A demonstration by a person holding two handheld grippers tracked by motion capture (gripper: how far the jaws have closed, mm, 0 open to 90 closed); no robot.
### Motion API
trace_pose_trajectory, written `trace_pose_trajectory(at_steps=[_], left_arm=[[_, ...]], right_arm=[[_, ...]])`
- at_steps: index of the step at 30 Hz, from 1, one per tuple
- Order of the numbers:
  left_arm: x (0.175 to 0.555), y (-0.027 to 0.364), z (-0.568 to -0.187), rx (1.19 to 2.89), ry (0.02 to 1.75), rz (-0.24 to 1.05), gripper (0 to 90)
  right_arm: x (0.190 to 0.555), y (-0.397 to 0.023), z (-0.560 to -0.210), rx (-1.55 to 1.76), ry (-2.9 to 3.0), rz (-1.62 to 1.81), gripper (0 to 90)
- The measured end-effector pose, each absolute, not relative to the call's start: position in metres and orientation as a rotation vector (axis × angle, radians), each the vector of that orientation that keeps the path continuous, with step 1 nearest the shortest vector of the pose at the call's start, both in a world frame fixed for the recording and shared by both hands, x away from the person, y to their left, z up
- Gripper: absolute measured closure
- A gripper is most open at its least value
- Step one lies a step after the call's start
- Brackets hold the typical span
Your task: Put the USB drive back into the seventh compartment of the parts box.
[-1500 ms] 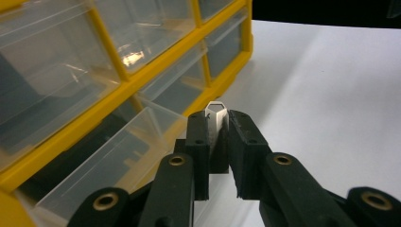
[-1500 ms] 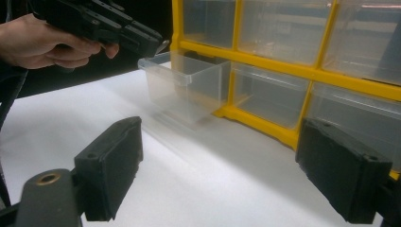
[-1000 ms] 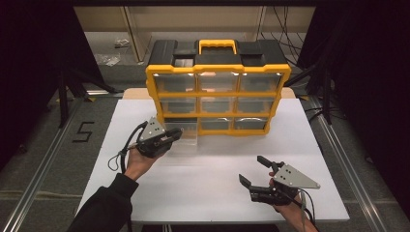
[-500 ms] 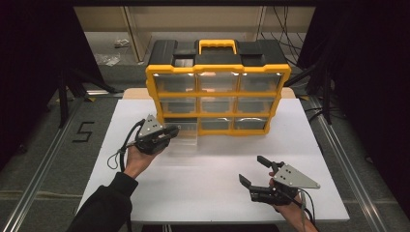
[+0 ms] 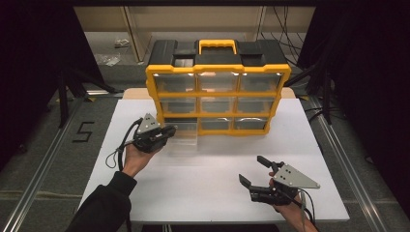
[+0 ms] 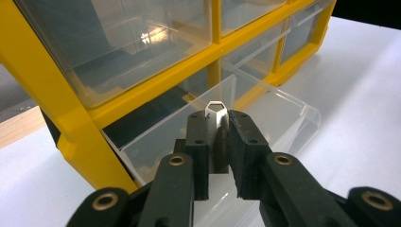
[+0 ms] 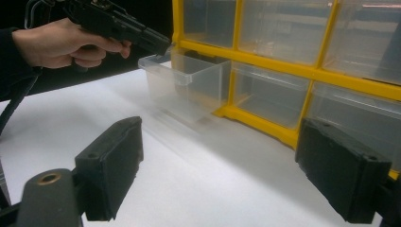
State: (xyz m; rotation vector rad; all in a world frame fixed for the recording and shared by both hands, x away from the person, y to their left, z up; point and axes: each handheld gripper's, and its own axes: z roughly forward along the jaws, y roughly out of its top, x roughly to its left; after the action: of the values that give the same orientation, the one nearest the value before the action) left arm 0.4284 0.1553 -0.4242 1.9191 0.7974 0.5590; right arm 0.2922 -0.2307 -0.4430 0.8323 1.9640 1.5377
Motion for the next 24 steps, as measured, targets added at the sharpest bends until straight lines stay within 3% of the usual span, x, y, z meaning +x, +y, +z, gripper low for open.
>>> trace_pose_trajectory(at_steps=[13, 24], left_arm=[[0.431, 0.158, -0.427, 1.929, 0.82, 0.578, 75.5], [0.424, 0.148, -0.424, 1.912, 0.797, 0.561, 35.2]], right_arm=[[0.292, -0.231, -0.443, 0.837, 1.97, 1.533, 16.9], [0.292, -0.231, -0.443, 0.837, 1.971, 1.53, 17.3]])
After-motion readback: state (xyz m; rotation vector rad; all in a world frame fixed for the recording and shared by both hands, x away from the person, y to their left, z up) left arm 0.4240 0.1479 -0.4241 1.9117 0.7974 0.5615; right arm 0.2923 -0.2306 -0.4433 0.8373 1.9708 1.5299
